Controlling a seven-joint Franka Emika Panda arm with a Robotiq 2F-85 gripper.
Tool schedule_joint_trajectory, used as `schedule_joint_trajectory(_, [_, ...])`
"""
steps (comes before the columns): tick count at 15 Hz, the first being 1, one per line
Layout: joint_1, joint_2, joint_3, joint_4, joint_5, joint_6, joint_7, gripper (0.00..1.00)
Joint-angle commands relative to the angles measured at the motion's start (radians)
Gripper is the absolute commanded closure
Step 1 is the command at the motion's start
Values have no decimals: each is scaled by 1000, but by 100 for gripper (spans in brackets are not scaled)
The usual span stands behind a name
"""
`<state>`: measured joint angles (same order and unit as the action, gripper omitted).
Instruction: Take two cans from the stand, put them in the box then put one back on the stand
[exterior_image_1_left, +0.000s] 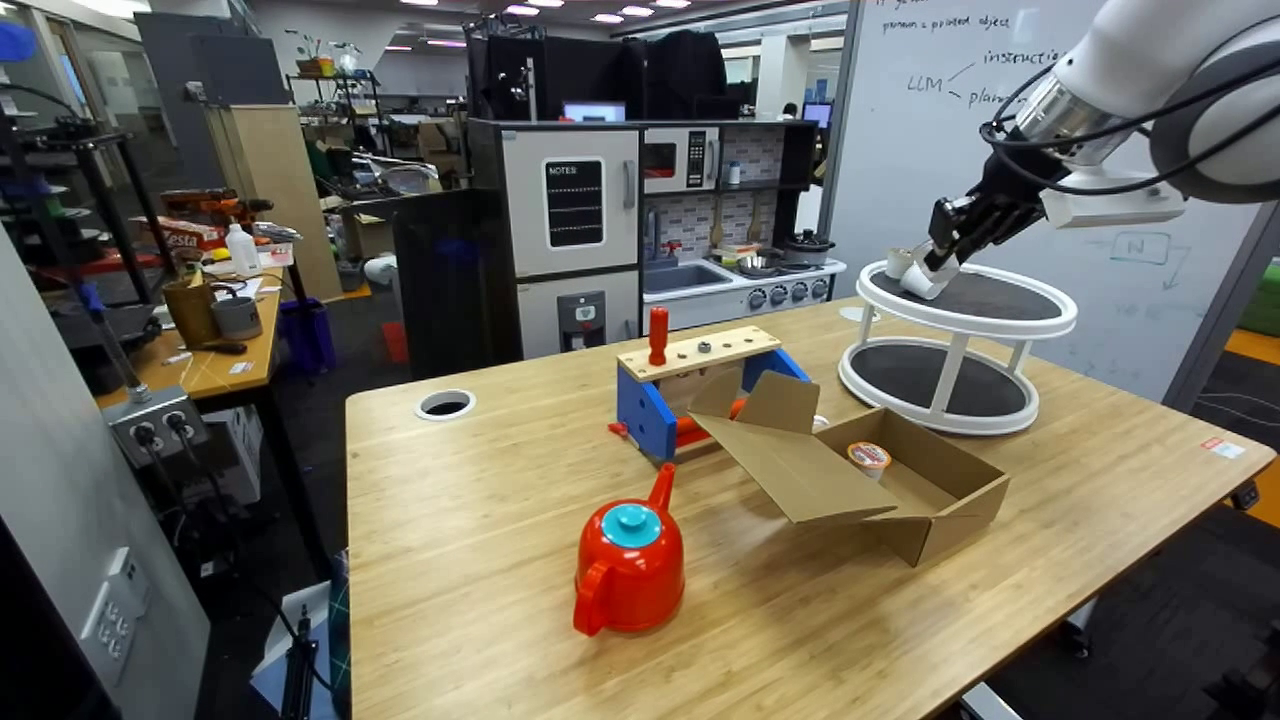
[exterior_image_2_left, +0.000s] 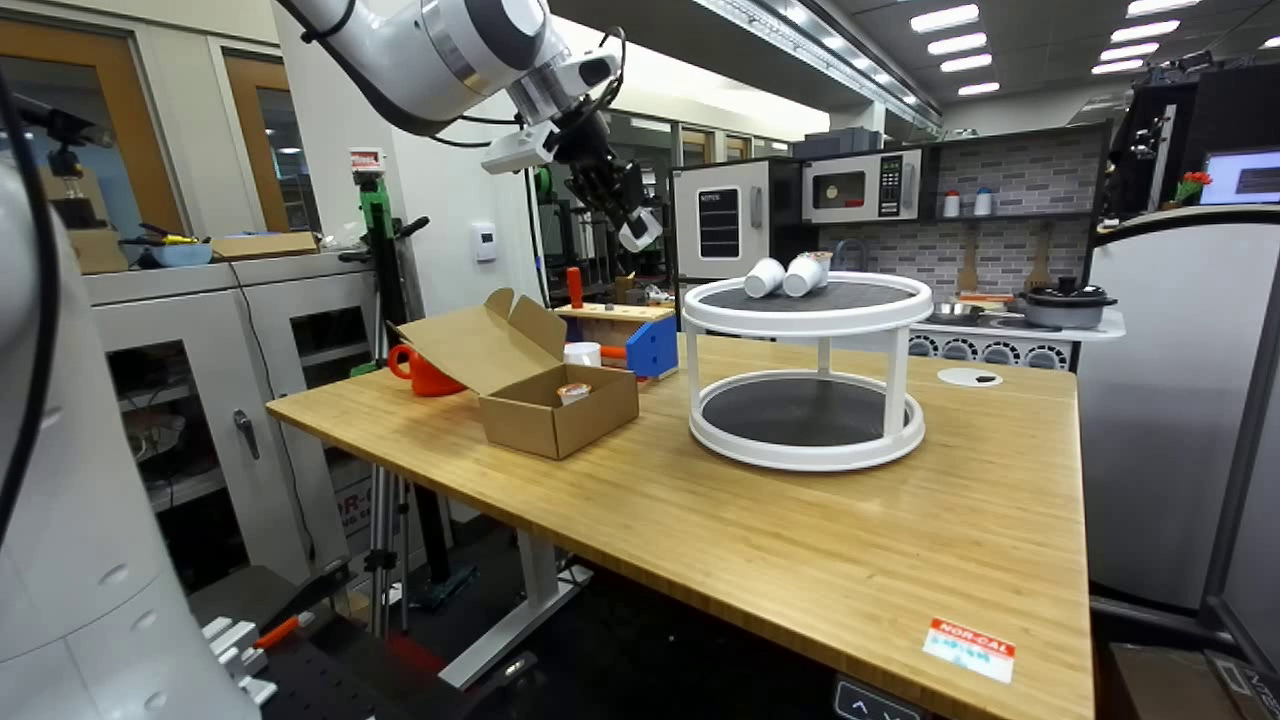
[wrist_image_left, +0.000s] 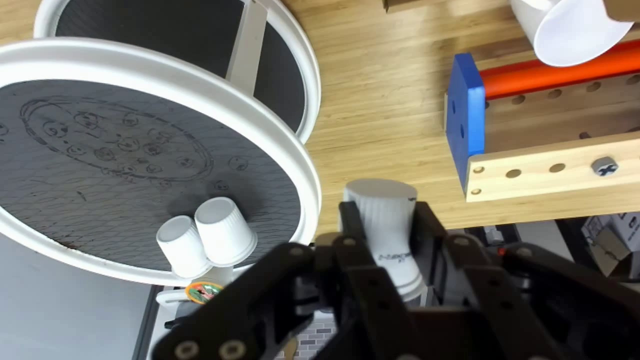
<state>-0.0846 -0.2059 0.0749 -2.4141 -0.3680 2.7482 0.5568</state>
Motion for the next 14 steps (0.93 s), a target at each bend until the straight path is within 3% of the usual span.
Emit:
schedule_joint_trajectory(1, [-23, -11, 20, -10, -8, 19, 31, 93])
schedule_joint_trajectory(3, [0, -25, 8, -19, 31, 14, -24, 93])
schedule_joint_trajectory(6, [66, -53, -33, -30, 239, -31, -199, 93])
schedule_joint_trajectory(9, [83, -81, -64, -25, 381, -95, -328, 93])
schedule_joint_trajectory(14, [73, -130, -78, -29, 432, -204, -397, 93])
